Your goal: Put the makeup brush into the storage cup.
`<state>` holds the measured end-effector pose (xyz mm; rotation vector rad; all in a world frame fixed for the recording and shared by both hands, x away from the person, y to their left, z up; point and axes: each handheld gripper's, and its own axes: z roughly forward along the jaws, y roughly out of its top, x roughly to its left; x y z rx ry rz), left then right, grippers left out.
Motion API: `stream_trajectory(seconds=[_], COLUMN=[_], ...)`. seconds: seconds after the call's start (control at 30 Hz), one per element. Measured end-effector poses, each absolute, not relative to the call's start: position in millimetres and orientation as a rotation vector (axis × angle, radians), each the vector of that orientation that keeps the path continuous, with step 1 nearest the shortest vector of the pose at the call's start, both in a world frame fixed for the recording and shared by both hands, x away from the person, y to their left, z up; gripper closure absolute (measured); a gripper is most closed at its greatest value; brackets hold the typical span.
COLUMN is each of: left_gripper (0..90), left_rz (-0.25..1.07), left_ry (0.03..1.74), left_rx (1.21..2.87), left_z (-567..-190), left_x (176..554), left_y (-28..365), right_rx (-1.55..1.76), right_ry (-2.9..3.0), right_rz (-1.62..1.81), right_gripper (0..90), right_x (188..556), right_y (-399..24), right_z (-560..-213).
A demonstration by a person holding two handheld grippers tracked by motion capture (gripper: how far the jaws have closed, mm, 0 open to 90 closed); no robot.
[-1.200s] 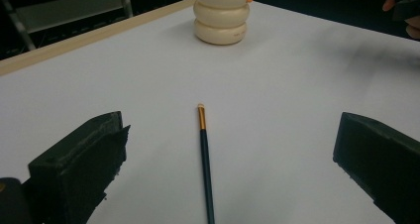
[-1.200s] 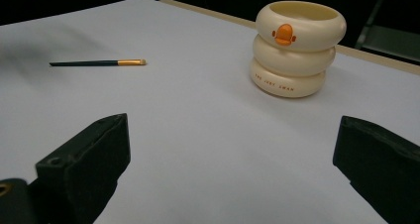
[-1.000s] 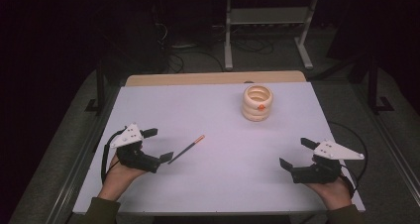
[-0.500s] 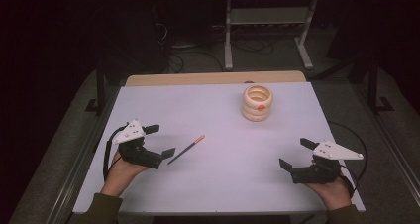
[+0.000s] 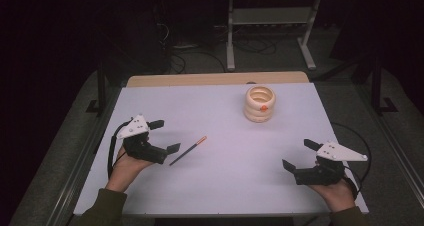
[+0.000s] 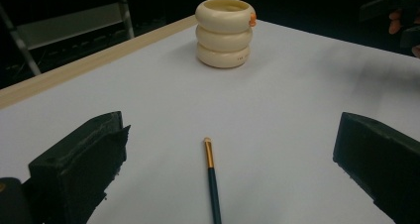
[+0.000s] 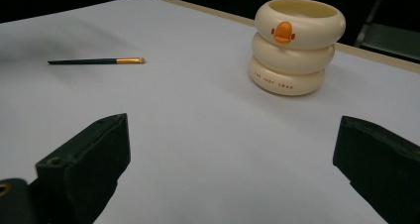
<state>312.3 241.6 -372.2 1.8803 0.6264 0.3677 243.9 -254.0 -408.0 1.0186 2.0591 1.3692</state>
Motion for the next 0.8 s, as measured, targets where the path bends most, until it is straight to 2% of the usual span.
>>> stream_trajectory(seconds=[0.8], left_gripper=[0.0], left_rz=[0.343], left_ry=[0.578], left_rx=[1.89], left_z=[-368], left_x=[331], left_y=[217], right_rx=[1.019], right_ry=[2.065], right_rz=[1.358], right_gripper=[0.8], right_x=[244], right_y=[-254], right_z=[-408])
